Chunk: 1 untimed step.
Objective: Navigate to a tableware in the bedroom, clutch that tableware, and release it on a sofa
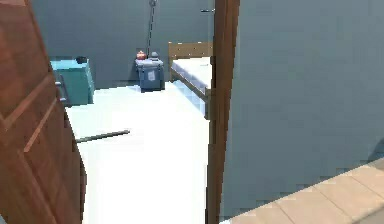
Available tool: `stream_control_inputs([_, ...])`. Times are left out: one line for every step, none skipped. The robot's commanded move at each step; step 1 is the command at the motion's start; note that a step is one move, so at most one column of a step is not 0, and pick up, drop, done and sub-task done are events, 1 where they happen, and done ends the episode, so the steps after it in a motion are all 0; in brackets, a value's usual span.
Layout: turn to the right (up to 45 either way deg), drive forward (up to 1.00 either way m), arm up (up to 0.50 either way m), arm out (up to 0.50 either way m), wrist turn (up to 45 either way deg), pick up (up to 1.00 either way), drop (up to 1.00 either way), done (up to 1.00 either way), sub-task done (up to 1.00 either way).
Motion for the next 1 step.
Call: stream_control_inputs([-3.0,0.0,0.0,0.0,0.0,0.0,0.0,0.0,0.0])
